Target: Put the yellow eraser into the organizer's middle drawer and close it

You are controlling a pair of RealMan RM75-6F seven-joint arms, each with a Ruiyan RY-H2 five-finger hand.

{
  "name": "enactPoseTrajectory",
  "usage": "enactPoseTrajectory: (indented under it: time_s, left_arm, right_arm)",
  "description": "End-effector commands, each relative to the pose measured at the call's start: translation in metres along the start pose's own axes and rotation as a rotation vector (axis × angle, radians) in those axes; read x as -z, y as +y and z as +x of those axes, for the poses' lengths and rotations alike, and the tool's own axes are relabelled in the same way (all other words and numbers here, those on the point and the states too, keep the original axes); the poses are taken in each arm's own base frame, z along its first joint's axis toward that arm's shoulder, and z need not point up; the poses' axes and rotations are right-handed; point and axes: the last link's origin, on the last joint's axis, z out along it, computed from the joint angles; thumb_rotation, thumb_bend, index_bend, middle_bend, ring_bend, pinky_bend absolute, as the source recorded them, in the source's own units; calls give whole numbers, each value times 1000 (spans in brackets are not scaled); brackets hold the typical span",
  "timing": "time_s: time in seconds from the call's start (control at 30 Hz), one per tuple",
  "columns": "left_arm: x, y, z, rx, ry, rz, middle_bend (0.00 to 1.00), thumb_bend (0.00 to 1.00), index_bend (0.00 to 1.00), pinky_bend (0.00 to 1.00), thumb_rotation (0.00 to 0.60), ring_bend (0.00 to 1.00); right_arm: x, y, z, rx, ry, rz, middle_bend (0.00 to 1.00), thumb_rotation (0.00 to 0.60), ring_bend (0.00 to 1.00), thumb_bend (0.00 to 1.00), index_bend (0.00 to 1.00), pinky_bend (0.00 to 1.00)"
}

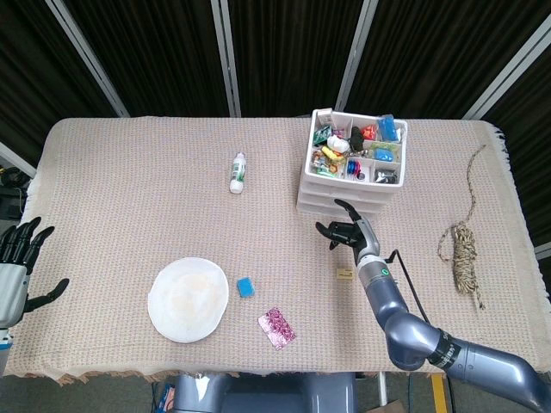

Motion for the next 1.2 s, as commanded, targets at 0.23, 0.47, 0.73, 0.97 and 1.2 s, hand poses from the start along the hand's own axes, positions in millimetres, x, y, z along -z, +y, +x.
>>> enactPoseTrajectory:
  time_s: [0.23, 0.47, 0.73, 0.97, 1.2]
  left_arm:
    - [0, 0, 0, 1, -1, 4, 0, 254, 99, 0, 600, 0]
    - [0, 0, 0, 2, -3, 6, 0, 252, 99, 0, 600, 0]
    - [0, 0, 0, 2, -5, 9, 0, 251, 99, 0, 600, 0]
    - [0, 0, 0, 4, -8, 11, 0, 252, 102, 0, 600, 0]
    - [0, 0, 0, 7, -11, 12, 0, 252, 105, 0, 600, 0]
  right_arm:
    - [-7, -3, 1, -63, 53, 22, 801, 600, 794, 156, 138, 680]
    - [-10, -3, 2, -83, 82, 35, 801, 600, 794, 156, 138, 680]
    - [-17, -4, 1, -136, 84, 20, 802, 600, 794, 156, 174, 680]
    - [-18, -9, -1, -158, 85, 31, 802, 600, 794, 157, 209, 680]
    - [-20, -9, -4, -167, 85, 22, 802, 600, 794, 156, 232, 680]
